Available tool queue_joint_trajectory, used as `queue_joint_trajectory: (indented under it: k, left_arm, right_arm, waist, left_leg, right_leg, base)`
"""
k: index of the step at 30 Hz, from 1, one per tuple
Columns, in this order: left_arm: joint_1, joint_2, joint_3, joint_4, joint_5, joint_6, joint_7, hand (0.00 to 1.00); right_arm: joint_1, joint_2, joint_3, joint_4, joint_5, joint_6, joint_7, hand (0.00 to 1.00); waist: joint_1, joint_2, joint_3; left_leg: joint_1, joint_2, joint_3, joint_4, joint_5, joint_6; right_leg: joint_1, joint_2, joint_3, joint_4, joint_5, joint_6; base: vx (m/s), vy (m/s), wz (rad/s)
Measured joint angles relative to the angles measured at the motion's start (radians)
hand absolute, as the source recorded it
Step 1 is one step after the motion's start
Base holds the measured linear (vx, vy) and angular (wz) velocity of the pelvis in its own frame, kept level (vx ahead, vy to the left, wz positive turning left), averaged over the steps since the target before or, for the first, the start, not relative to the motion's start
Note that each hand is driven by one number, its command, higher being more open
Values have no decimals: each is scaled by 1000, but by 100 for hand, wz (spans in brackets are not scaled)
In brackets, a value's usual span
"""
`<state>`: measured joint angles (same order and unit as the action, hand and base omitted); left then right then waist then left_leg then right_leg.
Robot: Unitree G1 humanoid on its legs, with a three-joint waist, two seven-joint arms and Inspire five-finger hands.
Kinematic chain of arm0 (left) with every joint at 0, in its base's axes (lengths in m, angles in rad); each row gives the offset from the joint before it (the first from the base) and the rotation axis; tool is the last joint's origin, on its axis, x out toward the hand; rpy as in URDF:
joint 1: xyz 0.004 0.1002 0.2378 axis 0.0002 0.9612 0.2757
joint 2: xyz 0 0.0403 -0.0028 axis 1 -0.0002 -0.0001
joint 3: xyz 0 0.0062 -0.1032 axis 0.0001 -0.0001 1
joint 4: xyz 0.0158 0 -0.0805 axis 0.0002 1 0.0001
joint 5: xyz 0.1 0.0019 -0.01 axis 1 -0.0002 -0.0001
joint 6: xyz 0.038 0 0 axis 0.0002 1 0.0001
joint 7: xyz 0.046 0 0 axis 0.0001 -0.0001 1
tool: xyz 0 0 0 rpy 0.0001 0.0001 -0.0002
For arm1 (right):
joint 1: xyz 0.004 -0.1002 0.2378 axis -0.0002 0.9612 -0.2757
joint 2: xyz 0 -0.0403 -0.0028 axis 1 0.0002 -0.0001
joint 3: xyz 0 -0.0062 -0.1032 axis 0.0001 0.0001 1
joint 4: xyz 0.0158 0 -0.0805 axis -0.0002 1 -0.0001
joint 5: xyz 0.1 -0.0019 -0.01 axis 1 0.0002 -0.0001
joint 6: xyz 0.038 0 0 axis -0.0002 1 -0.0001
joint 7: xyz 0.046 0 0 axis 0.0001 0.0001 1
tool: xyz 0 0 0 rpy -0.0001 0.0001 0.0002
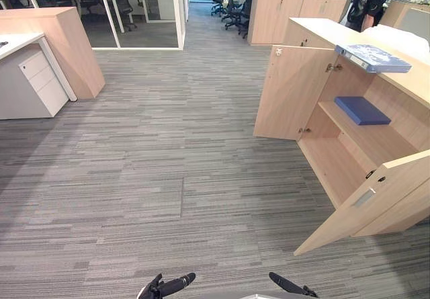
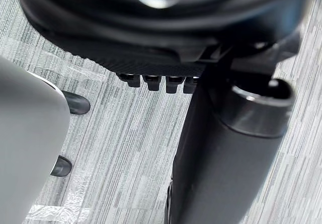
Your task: Walk over to the cabinet, pick up the folder, carry it to the office cabinet, place the folder inside the office cabinet, then close the office cabinet door
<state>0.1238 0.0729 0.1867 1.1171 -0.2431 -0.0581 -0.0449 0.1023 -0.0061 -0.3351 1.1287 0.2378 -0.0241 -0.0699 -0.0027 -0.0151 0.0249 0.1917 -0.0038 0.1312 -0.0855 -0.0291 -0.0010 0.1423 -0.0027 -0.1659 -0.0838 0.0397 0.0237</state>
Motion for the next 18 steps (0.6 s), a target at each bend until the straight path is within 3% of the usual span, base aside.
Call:
queue_joint_trajectory:
  k: [18]
  left_arm:
    - [-3,-5,20,3,0,-30,26,100]
  right_arm:
    - [-11,11,-58,25,0,1,15,100]
  waist:
    - [0,-10,15]
  left_leg:
    - [1,-1,-12,0,2,2]
  right_leg:
    - [4,-2,-16,0,-2,0]
  base:
    - [-36,-24,2]
